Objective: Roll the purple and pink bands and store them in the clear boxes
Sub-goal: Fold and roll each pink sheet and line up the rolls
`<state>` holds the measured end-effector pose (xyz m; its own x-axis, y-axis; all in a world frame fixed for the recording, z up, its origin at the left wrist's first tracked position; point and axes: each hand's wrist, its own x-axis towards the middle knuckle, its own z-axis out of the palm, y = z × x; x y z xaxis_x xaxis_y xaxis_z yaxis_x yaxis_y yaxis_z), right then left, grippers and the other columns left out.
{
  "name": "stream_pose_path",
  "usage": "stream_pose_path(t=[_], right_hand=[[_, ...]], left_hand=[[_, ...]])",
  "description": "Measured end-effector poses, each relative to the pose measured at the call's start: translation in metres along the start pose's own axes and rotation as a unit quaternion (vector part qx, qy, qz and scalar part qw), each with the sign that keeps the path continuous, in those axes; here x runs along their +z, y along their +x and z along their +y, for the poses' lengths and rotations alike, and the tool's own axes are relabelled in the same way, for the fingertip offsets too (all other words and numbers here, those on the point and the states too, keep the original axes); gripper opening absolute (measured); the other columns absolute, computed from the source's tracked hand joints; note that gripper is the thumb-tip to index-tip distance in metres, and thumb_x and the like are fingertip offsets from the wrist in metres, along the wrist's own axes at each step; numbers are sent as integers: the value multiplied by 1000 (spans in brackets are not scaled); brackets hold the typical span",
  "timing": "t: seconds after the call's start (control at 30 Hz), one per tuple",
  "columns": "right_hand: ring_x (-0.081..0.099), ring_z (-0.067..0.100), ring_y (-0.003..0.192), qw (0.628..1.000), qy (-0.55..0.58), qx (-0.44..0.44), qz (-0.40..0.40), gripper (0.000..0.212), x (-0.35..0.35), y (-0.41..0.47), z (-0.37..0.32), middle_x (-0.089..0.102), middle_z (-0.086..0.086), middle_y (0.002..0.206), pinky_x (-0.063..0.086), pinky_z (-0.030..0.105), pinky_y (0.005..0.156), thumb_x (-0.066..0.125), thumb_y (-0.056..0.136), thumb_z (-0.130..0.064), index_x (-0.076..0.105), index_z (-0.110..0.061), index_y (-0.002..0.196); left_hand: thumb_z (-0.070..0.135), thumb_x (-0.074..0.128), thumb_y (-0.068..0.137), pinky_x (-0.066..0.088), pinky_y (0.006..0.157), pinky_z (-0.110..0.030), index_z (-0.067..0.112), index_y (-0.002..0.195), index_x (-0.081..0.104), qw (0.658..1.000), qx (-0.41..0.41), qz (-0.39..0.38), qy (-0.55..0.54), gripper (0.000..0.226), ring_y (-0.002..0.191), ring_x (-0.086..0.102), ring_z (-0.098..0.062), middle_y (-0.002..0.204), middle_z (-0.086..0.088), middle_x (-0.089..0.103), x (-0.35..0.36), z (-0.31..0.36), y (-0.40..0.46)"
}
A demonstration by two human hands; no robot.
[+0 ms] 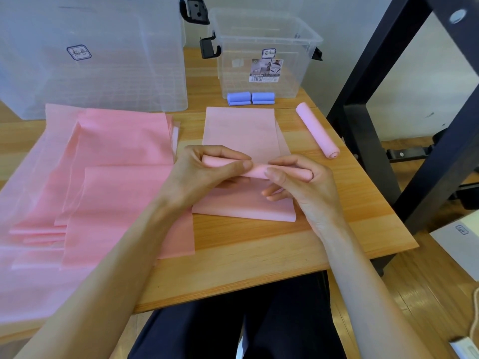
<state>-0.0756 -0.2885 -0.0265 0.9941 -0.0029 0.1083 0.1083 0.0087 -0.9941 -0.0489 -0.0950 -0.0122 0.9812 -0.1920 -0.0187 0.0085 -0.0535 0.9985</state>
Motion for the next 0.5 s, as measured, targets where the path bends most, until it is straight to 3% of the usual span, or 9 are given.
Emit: stream_pose_path(t=[0.1, 0.27, 0.4, 0.5], right_hand=[[73, 24, 65, 1000, 3, -14, -4, 37, 1, -1, 0, 75, 9, 79, 60, 31, 59, 79, 71, -15, 68, -2, 104], [72, 25, 61, 1000, -2, -15, 6, 21, -1, -1, 0, 74, 8, 78, 58, 29, 55, 77, 77, -16, 72, -2, 92], [71, 26, 59, 1000, 3, 7, 14, 27, -2, -1, 0, 74, 13, 76, 57, 28, 53, 75, 77, -26, 72, -3, 90], [72, 26, 62, 1000, 9, -5, 4, 33, 0, -1, -1, 75, 10, 79, 59, 29, 56, 77, 73, -21, 70, -2, 99]], left_hand=[[25, 77, 75, 59, 68, -22, 12, 90, 76, 1000, -27, 4, -11, 20, 74, 75, -17, 83, -10, 77, 1, -1, 0], [26, 80, 65, 58, 73, -20, 18, 88, 77, 1000, 9, -9, -9, 24, 72, 72, -9, 80, -1, 77, 0, 1, -1], [22, 80, 64, 59, 75, -23, 18, 89, 76, 999, 31, -28, 3, 25, 75, 74, -11, 80, -2, 77, 1, 1, -3], [24, 79, 67, 61, 75, -26, 14, 88, 76, 1000, 12, -8, -7, 24, 74, 75, -16, 81, -6, 77, 1, 0, -1]])
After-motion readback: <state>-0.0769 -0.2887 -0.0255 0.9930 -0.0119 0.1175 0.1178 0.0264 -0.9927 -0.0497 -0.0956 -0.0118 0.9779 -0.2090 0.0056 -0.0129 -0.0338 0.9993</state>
